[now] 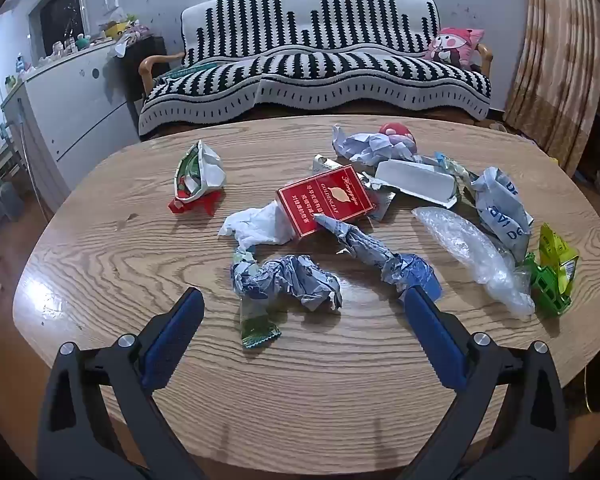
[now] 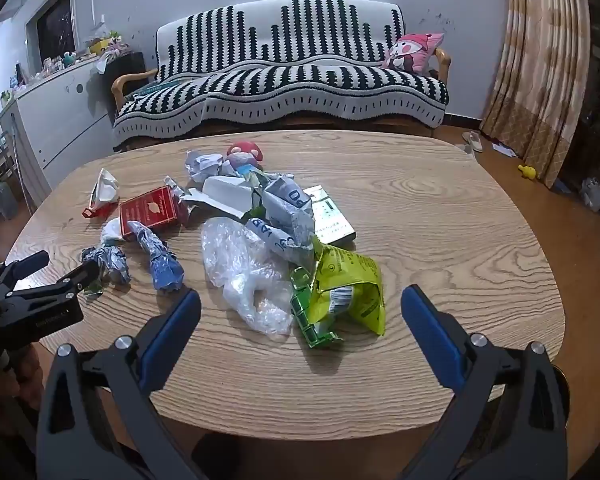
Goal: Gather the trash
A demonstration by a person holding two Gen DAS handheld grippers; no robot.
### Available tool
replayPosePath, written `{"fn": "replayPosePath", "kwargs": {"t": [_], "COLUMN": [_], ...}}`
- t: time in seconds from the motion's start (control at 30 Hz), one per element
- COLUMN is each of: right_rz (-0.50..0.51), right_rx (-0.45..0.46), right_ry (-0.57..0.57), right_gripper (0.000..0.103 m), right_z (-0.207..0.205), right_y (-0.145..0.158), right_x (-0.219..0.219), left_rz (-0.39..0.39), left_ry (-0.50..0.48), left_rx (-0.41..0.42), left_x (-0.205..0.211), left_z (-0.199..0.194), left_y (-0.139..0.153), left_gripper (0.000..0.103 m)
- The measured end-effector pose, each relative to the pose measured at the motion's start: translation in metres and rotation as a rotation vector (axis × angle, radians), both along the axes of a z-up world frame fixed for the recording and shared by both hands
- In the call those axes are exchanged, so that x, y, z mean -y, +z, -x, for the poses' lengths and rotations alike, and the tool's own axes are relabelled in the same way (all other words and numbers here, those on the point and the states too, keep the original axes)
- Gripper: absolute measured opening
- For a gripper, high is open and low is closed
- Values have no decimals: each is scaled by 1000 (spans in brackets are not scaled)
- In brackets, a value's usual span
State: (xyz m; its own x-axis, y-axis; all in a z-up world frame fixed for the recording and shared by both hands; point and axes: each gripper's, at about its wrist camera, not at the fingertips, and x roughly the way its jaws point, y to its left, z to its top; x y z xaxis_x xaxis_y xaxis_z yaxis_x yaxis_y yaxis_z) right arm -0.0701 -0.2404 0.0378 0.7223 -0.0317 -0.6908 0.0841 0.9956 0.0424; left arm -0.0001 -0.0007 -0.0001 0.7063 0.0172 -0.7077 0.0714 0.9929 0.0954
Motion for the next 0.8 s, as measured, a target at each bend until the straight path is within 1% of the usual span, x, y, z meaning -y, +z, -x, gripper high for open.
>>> {"fn": "replayPosePath", "kwargs": {"t": [0.23, 0.27, 0.8], "right_rz": [0, 0, -1], "right_rx": [-10, -10, -7], "right_ry": [4, 5, 7], "right_gripper": [97, 97, 97], "right_z": [-1, -1, 0], "right_y": [0, 0, 2], "right_x": [0, 0, 0], "left_rz": [4, 20, 21], "left_ry": [5, 4, 6], "left_rx": [-6, -5, -9], "left_x": [4, -2, -7], "left_z": [0, -1, -2], "left_y": [1, 1, -2], "left_gripper": [98, 98, 98]}}
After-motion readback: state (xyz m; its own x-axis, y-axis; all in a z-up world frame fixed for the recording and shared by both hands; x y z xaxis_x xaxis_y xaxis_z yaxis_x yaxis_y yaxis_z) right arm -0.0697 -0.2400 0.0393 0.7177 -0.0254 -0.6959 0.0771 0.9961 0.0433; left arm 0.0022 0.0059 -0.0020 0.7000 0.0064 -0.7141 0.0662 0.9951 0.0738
